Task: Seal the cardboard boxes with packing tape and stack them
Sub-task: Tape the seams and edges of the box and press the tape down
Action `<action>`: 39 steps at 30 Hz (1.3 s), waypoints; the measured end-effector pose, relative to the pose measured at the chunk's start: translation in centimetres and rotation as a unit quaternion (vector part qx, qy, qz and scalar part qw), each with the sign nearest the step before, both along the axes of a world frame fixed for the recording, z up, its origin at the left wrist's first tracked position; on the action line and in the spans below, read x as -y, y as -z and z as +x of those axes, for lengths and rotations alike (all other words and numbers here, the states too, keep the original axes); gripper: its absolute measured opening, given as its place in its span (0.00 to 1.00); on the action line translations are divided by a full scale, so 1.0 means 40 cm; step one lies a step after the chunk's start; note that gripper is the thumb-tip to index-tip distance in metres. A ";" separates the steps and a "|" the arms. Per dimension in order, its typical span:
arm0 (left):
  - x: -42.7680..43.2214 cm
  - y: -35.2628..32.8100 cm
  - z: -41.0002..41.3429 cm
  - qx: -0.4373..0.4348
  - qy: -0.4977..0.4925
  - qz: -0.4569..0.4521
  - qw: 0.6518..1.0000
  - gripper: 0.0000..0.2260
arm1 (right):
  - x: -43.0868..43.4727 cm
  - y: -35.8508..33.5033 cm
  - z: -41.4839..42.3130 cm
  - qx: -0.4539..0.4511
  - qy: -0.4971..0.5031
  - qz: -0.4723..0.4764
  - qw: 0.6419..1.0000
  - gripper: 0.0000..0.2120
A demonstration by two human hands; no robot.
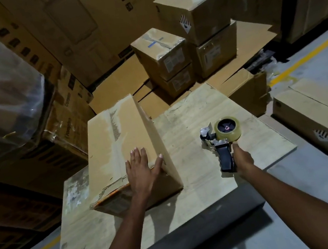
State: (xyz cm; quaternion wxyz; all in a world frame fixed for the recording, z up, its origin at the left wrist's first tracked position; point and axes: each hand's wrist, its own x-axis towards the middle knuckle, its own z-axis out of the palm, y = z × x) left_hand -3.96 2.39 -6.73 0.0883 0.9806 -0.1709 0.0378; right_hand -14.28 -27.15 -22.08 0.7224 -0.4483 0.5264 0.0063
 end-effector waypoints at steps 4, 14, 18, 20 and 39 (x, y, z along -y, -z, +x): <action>-0.004 0.006 0.013 -0.005 -0.007 0.011 1.000 0.49 | -0.010 -0.038 0.015 0.103 0.040 0.183 0.977 0.29; -0.007 0.004 0.011 -0.009 -0.006 -0.018 1.000 0.49 | -0.002 -0.087 0.053 0.191 0.061 0.323 0.925 0.28; -0.011 0.005 0.012 -0.013 0.010 -0.016 1.000 0.48 | 0.011 -0.073 0.039 0.200 0.056 0.364 0.908 0.30; -0.017 0.002 0.014 -0.013 0.032 -0.014 0.999 0.47 | 0.014 -0.070 0.028 0.207 0.013 0.379 0.902 0.28; -0.054 -0.035 0.054 -0.107 0.107 -0.184 0.971 0.33 | 0.001 -0.431 0.058 0.310 -0.150 0.266 0.901 0.26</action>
